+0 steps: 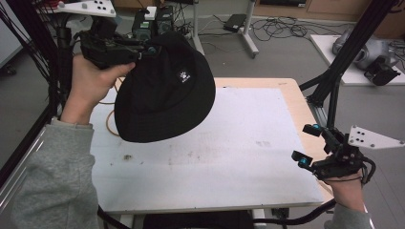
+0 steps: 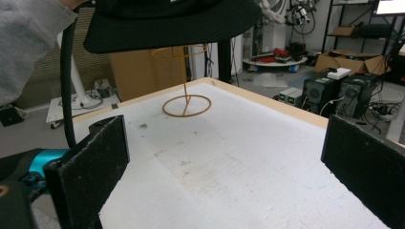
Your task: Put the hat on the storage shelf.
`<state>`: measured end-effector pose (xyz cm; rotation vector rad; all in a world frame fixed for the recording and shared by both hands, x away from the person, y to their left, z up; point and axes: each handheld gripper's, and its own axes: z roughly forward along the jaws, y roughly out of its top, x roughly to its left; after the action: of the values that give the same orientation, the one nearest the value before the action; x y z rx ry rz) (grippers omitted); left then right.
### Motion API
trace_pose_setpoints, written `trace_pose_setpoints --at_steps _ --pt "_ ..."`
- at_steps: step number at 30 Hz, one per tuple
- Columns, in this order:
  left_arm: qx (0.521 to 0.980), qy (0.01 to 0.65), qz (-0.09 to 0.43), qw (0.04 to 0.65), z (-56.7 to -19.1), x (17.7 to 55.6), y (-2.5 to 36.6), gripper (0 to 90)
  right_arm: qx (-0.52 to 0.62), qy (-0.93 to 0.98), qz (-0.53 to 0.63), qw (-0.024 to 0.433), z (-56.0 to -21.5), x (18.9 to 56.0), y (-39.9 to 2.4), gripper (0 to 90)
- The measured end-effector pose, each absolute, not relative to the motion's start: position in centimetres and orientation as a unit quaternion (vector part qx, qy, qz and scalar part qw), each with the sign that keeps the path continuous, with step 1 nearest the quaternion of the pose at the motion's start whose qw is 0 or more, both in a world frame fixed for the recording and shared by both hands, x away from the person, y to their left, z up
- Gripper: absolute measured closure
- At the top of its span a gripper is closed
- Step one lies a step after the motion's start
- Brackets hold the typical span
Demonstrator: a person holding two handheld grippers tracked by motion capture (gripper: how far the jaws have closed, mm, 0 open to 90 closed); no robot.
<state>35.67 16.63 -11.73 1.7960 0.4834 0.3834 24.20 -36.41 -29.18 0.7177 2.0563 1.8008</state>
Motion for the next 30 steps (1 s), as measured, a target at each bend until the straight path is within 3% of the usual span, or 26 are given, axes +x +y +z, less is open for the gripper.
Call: trace_pose_setpoints --at_steps 30 --pt "0.753 0.237 0.201 0.58 -10.3 40.8 23.8 85.4 0.274 0.705 0.632 0.172 -29.1 23.7 -38.8 1.5"
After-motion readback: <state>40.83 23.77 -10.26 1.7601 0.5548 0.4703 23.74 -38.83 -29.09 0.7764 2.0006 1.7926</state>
